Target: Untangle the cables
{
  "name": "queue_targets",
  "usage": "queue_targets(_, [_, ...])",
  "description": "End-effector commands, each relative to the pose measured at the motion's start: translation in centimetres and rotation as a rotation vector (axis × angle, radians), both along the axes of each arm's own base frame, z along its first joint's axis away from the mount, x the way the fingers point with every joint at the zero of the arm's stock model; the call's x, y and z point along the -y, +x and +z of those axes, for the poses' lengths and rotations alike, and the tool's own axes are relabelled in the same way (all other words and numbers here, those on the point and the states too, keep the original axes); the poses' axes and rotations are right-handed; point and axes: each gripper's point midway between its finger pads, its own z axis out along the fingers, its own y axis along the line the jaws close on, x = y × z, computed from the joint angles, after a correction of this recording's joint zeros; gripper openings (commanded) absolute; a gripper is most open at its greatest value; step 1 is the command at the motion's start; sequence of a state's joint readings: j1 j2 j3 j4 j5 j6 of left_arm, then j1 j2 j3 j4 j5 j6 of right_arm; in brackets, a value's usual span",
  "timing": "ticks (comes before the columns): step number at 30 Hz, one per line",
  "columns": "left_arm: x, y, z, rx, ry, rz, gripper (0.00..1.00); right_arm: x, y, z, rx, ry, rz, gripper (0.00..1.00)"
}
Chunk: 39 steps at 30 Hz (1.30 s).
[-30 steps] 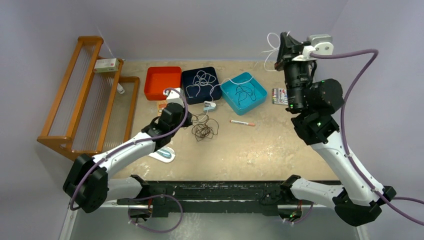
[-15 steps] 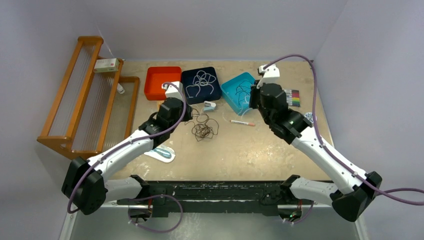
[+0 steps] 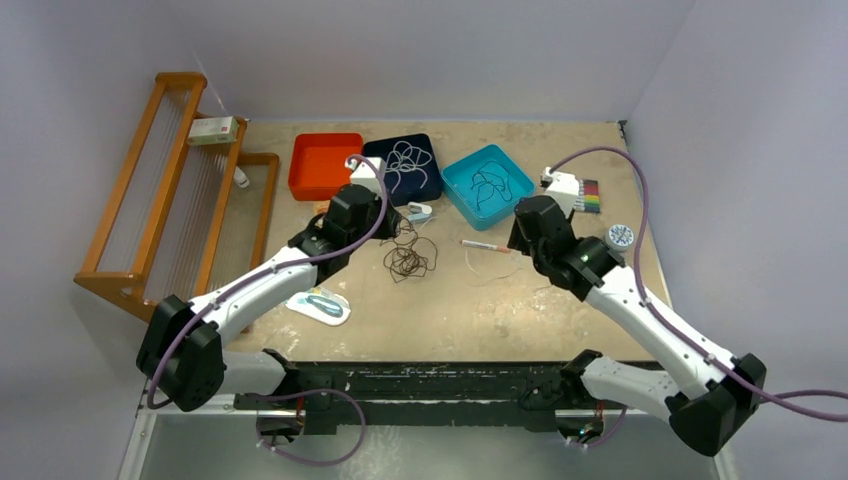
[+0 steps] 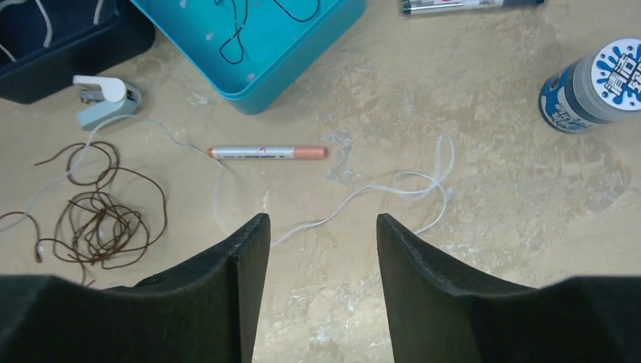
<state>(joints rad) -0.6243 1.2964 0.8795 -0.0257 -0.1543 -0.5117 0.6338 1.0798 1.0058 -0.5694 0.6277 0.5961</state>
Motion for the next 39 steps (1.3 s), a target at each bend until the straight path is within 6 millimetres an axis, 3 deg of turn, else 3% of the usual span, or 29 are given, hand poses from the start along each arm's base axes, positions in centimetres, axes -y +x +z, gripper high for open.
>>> queue_targets(1, [1.9, 0.4, 3.4, 0.075, -0.040, -0.091, 0.00, 0.3, -0.1, 3.9, 0.159, 0.124, -0.017, 0.59])
queue_targets(3, [2.0, 0.4, 3.5, 0.078, -0.040, -0.093, 0.00, -1.3, 0.2, 6.1, 0.265, 0.165, 0.110, 0.61])
queue_targets(7, [2.0, 0.5, 3.4, 0.076, -0.036, -0.092, 0.00, -7.2, -0.7, 10.8, 0.543, 0.232, 0.551, 0.60])
queue_targets(8, [2.0, 0.5, 3.3, 0.075, -0.036, -0.093, 0.00, -9.1, -1.4, 10.5, 0.583, 0.236, 0.683, 0.60])
queue_targets(12, [1.9, 0.5, 3.3, 0.075, -0.033, -0.086, 0.00, -13.3, -1.8, 9.7, 0.708, 0.200, 0.944, 0.62])
queue_targets(17, [1.5, 0.6, 3.4, 0.077, -0.018, -0.074, 0.00, -17.8, -0.6, 6.6, 0.692, 0.177, 1.153, 0.64])
queue_targets(30, [1.2, 0.7, 3.2, 0.074, -0.005, -0.057, 0.00, -22.3, 2.6, 0.8, 0.626, 0.214, 1.253, 0.63])
queue_targets(39, [1.1, 0.6, 3.1, 0.076, -0.005, -0.056, 0.00, -23.9, 4.1, -0.5, 0.615, 0.242, 1.273, 0.57])
